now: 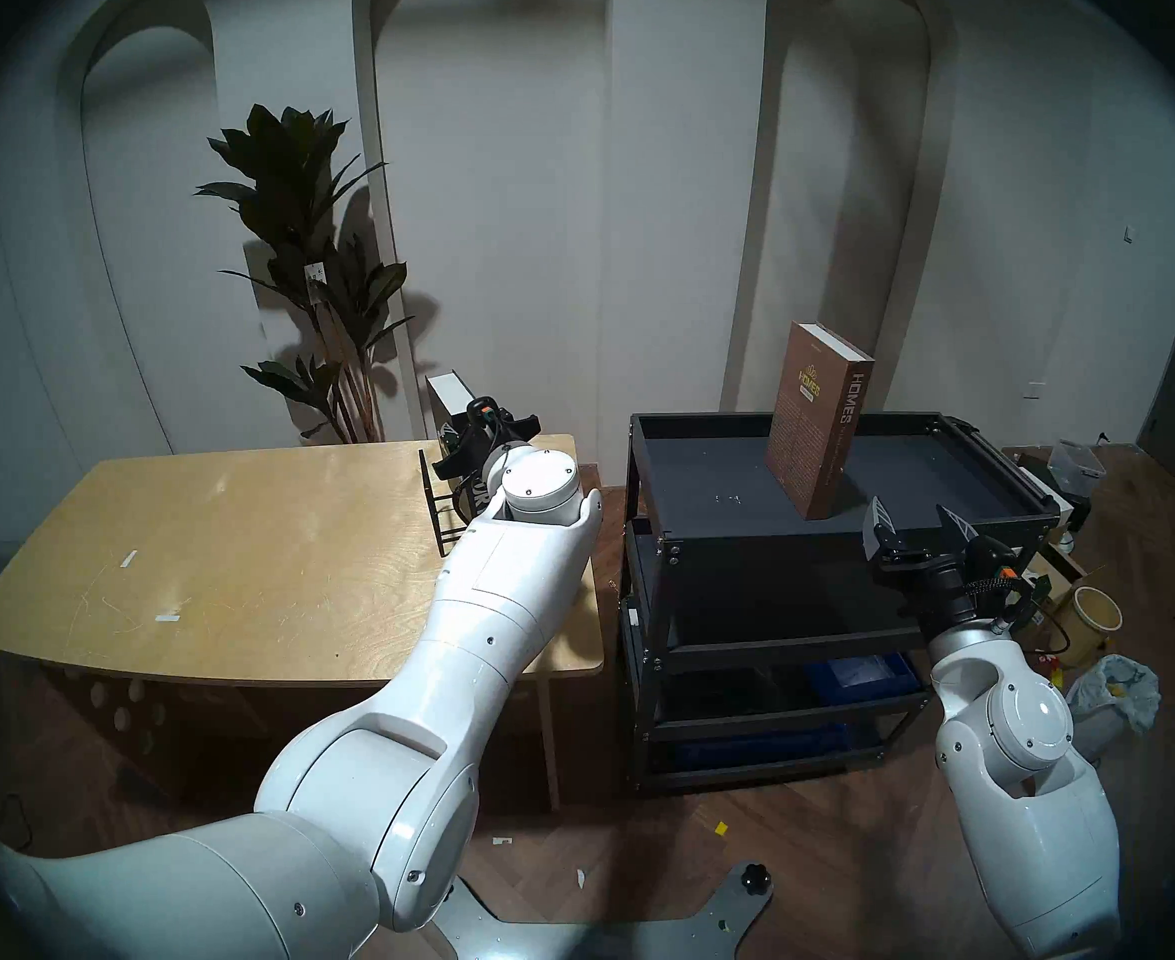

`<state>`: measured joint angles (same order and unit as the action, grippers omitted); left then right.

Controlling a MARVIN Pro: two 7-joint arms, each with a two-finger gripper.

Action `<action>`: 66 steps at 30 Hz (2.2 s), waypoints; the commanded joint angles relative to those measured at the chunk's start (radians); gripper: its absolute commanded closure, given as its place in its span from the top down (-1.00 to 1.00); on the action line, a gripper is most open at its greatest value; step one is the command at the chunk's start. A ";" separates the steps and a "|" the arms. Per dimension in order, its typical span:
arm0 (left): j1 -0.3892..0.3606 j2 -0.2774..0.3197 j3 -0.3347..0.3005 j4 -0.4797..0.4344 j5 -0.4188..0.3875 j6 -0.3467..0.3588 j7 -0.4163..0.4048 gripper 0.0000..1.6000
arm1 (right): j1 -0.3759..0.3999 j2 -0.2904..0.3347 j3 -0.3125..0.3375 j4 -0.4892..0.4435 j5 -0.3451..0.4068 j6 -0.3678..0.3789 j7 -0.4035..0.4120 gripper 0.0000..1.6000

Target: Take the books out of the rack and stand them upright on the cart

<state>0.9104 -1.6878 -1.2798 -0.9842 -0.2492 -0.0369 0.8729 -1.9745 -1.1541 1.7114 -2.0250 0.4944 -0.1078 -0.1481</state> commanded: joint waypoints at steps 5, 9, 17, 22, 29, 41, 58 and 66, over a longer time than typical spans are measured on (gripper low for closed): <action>-0.047 0.022 0.025 -0.014 0.021 -0.032 -0.046 -1.00 | 0.017 -0.012 -0.015 -0.019 -0.016 -0.031 -0.008 1.00; -0.034 0.049 0.051 -0.056 0.069 -0.005 -0.006 -1.00 | 0.030 -0.014 -0.031 -0.013 -0.016 -0.027 -0.008 1.00; -0.023 0.093 0.059 -0.160 0.115 0.077 0.063 -1.00 | 0.066 -0.015 -0.073 0.008 -0.018 -0.023 -0.003 1.00; -0.037 0.089 0.057 -0.215 0.109 0.109 0.075 -1.00 | 0.110 -0.004 -0.117 0.019 -0.044 -0.011 0.010 1.00; -0.065 0.070 0.070 -0.296 0.102 0.131 0.081 -1.00 | 0.180 -0.002 -0.216 0.036 -0.091 -0.010 0.043 1.00; -0.042 0.044 0.138 -0.450 0.096 0.246 0.075 -1.00 | 0.306 -0.059 -0.396 0.076 -0.175 -0.006 0.091 1.00; -0.078 0.046 0.210 -0.484 0.048 0.485 -0.036 -1.00 | 0.476 -0.222 -0.481 0.259 -0.322 0.011 0.103 1.00; -0.123 0.050 0.208 -0.509 0.013 0.575 -0.088 -1.00 | 0.556 -0.297 -0.493 0.363 -0.348 0.018 0.099 1.00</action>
<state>0.8672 -1.6407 -1.0661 -1.4492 -0.2252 0.4865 0.8272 -1.5240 -1.3558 1.2198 -1.7058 0.1677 -0.0907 -0.0396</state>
